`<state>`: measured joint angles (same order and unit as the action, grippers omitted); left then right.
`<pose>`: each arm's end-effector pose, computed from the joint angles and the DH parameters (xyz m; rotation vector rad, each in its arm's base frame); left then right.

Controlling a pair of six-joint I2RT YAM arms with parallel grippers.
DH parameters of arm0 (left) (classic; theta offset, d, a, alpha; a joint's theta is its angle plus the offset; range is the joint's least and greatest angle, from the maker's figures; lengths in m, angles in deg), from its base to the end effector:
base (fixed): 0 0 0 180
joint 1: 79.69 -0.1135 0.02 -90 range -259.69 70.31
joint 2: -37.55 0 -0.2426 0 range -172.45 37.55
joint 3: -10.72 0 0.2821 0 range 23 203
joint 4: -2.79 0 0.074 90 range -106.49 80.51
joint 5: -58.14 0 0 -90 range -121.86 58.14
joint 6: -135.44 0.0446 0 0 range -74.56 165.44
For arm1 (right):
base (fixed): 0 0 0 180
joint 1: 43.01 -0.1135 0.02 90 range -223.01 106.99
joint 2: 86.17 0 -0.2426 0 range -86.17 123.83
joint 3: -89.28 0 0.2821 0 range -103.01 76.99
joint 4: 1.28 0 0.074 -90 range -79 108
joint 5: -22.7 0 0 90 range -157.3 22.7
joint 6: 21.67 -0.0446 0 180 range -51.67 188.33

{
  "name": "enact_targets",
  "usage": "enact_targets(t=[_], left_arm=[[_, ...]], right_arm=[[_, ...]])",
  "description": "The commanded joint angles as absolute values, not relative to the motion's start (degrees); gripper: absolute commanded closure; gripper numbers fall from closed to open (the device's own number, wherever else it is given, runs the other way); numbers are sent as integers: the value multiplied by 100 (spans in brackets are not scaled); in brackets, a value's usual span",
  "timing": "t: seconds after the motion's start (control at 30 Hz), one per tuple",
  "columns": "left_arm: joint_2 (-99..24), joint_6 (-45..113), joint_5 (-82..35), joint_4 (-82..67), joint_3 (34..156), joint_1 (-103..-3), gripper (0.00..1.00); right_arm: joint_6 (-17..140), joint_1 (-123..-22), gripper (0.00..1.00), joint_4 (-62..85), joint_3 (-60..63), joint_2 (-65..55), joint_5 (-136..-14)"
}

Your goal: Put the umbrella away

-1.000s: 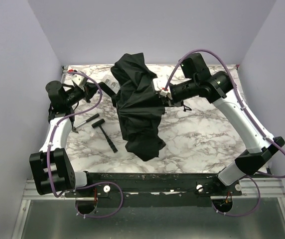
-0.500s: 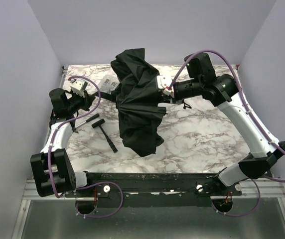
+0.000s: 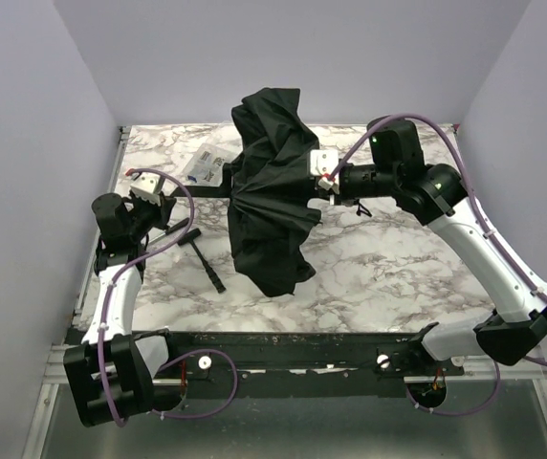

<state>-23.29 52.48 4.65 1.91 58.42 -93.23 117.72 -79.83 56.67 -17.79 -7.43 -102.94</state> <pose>0.2814 0.0405 0.2346 0.3452 1.7439 -0.3185 0.2380 0.2107 0.4308 -1.6282 1.1961 0.5081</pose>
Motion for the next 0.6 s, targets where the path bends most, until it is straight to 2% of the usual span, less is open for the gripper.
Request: enact_targets(t=[0.0, 0.23, 0.57], left_arm=[[-1930, 5115, 286, 150, 5640, -9371, 100], [-1828, 5141, 310, 30, 5675, -9368, 100], [-2185, 4862, 799, 289, 6189, -9373, 100]], right_arm=[[11642, -8027, 100, 5097, -1644, -938, -10071], [11782, -8027, 100, 5134, -1483, -1010, -10259], [12685, -8044, 100, 6503, -1583, -635, -10789]])
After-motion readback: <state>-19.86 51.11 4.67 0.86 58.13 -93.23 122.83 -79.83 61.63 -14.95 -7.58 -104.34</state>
